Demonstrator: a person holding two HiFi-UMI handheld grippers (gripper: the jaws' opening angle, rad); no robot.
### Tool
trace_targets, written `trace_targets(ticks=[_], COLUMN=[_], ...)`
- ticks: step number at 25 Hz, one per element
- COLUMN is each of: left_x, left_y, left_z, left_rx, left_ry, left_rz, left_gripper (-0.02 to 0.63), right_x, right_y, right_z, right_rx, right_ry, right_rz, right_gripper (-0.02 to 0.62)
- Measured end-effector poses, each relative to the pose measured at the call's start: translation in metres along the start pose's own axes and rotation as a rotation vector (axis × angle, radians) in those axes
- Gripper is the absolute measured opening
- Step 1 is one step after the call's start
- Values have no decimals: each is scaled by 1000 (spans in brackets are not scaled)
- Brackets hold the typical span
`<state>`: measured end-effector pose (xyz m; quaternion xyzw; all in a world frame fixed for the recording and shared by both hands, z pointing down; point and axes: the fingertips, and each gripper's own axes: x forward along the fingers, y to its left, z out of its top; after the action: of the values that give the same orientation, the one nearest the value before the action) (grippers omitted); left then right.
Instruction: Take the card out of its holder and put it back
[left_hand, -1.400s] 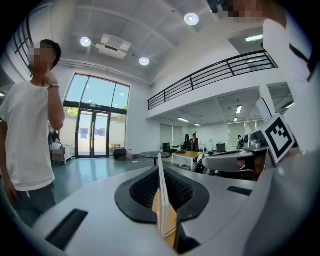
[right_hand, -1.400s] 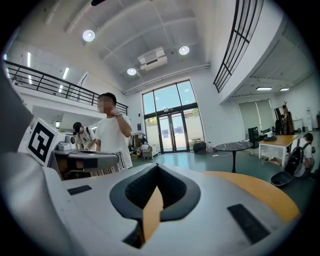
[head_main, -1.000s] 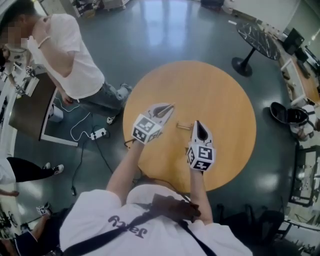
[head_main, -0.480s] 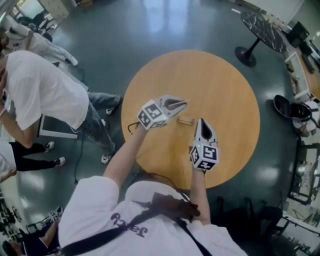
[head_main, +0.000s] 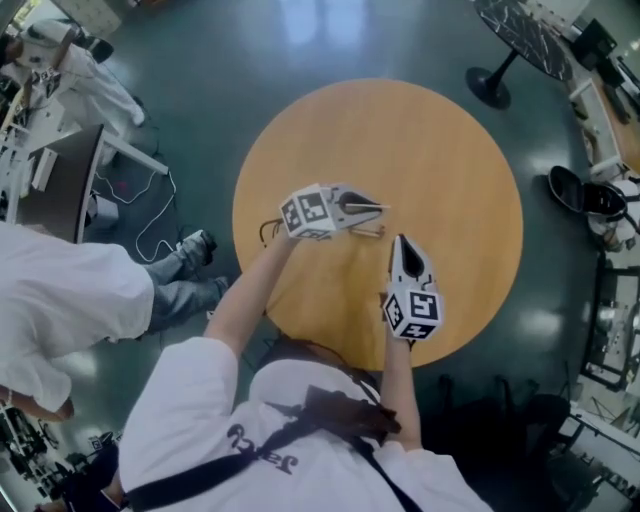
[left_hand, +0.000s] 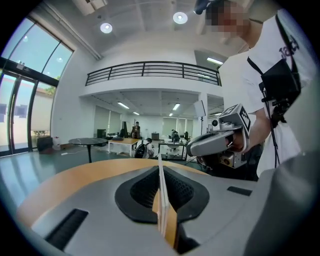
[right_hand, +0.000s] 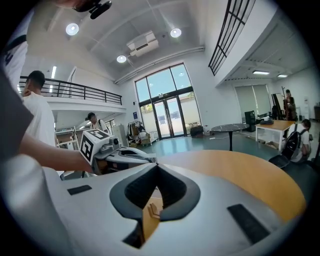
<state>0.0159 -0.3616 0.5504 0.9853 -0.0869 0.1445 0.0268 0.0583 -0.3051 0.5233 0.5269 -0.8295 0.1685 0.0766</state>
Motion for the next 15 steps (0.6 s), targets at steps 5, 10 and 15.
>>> trace_targets(ticks=[5, 10, 15], left_x=[14, 23, 33], left_y=[-6, -3, -4], left_z=[-12, -22, -24], left_rx=[-6, -10, -26], left_ry=[-3, -15, -40], left_rz=[-112, -160, -183], left_gripper=[28, 28, 28], right_x=[-2, 2, 0], right_y=[-6, -9, -12], right_z=[-3, -11, -16], right_rx=[-2, 3, 6], right_ry=[10, 28, 52], right_rz=[-14, -29, -40], right_gripper=[17, 17, 17])
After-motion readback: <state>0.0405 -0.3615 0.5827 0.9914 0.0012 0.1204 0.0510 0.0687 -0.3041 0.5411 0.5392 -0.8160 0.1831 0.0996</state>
